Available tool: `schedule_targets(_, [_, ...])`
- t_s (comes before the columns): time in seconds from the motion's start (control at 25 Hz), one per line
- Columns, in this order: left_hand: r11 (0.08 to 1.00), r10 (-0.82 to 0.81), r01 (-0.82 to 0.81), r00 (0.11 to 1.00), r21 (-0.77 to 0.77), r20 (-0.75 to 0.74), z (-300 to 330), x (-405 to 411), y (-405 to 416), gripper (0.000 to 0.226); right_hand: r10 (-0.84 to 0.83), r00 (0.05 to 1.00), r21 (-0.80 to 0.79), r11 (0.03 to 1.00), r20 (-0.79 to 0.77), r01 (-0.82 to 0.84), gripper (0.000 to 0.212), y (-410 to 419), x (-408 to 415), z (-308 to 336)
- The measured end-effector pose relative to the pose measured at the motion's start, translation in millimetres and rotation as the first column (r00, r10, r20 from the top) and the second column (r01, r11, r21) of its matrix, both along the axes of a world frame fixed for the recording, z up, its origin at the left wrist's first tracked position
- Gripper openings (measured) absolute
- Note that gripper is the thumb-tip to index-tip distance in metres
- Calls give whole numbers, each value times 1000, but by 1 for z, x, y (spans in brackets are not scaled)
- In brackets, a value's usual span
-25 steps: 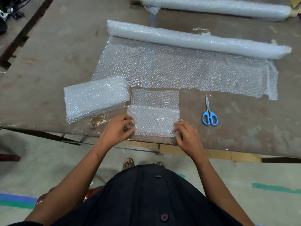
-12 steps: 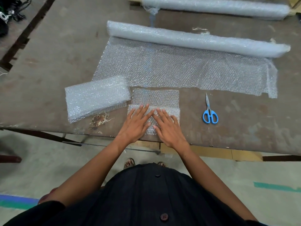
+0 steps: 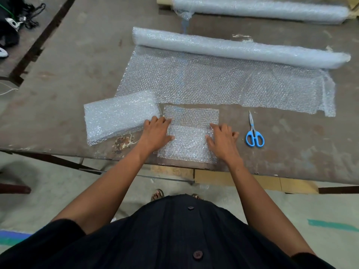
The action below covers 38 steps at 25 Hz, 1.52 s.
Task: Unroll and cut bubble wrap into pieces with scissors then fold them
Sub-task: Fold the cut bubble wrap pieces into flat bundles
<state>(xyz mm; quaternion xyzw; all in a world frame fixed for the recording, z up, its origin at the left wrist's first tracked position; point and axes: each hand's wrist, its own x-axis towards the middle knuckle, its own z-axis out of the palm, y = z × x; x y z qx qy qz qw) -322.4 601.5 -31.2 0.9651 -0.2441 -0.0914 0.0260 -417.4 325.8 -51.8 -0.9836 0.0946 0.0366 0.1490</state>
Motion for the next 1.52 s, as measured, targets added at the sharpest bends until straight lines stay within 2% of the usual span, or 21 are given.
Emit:
schedule_targets(0.08, [999, -38, 37, 999, 25, 29, 5, 10, 0, 72, -18, 1000, 48, 999, -25, 19, 39, -4, 10, 5])
schedule_targets(0.16, [999, -37, 37, 999, -22, 25, 9, 16, 1, 57, -33, 998, 157, 987, -56, 41, 26, -8, 13, 8])
schedule_targets(0.28, [966, 13, -31, 997, -256, -74, 8, 15, 6, 38, -35, 997, 419, 906, -66, 59, 17, -13, 9, 18])
schedule_targets(0.4, [752, 2, -266, 916, -603, -401, 16, 7, 18, 33, -115, 989, 710, 689, -88, 144, 15, -16, -8, 31])
schedule_targets(0.48, [627, -46, -399, 839, -669, -543, 29, -5, 21, 28, -199, 973, 817, 538, -116, 208, 15, -19, -20, 33])
schedule_targets(0.52, [605, -48, -425, 825, -673, -564, 34, -12, 22, 28, -218, 969, 842, 496, -115, 211, 18, -18, -24, 34])
schedule_targets(0.56, [615, -40, -427, 822, -663, -568, 38, -18, 23, 33, -221, 969, 841, 499, -113, 211, 25, -18, -25, 33])
schedule_targets(0.64, [669, -12, -407, 831, -622, -556, 37, -26, 23, 57, -216, 966, 829, 508, -140, 234, 31, -19, -26, 33])
schedule_targets(0.72, [639, 40, -464, 816, -613, -576, 32, -30, 20, 78, -234, 961, 850, 468, -145, 242, 29, -17, -24, 42])
schedule_targets(0.84, [457, 111, -638, 732, -620, -672, 30, -30, 13, 90, -237, 963, 833, 501, -127, 234, 41, -24, -19, 50])
schedule_targets(0.92, [324, 88, -742, 642, -587, -762, 31, -31, 5, 94, -202, 968, 829, 507, -151, 236, 48, -30, -17, 55])
schedule_targets(1.0, [198, 15, -803, 576, -562, -817, 32, -28, -3, 90, -138, 965, 836, 482, -224, 263, 53, -35, -16, 60])
schedule_targets(1.08, [134, -48, -824, 549, -550, -834, 34, -18, -6, 79, -68, 958, 842, 462, -280, 279, 42, -32, -15, 67])
schedule_targets(1.16, [121, -119, -809, 564, -576, -817, 43, -11, -10, 72, -67, 955, 847, 448, -288, 287, 36, -28, -16, 69])
schedule_targets(1.2, [115, -128, -803, 572, -585, -810, 48, -7, -13, 73, -83, 955, 869, 400, -283, 292, 32, -27, -16, 69])
schedule_targets(1.24, [117, -127, -794, 583, -596, -802, 52, -4, -14, 75, -104, 957, 901, 321, -273, 292, 35, -24, -16, 73])
schedule_targets(1.32, [129, -106, -765, 622, -631, -776, 56, 3, -12, 84, -118, 951, 952, 76, -287, 297, 55, -17, -14, 76])
schedule_targets(1.36, [148, -97, -744, 645, -652, -758, 56, 5, -8, 92, -127, 940, 948, -5, -316, 318, 60, -12, -13, 76])
schedule_targets(1.4, [181, -70, -733, 656, -656, -752, 55, 6, -4, 93, -162, 926, 939, -18, -342, 343, 61, -8, -10, 76])
schedule_targets(1.44, [218, -50, -713, 674, -667, -737, 53, 7, 1, 81, -199, 915, 932, 21, -350, 361, 57, -3, -8, 77])
schedule_targets(1.52, [287, 1, -653, 732, -701, -681, 47, 5, 14, 39, -266, 900, 907, 152, -346, 394, 43, 8, -2, 71])
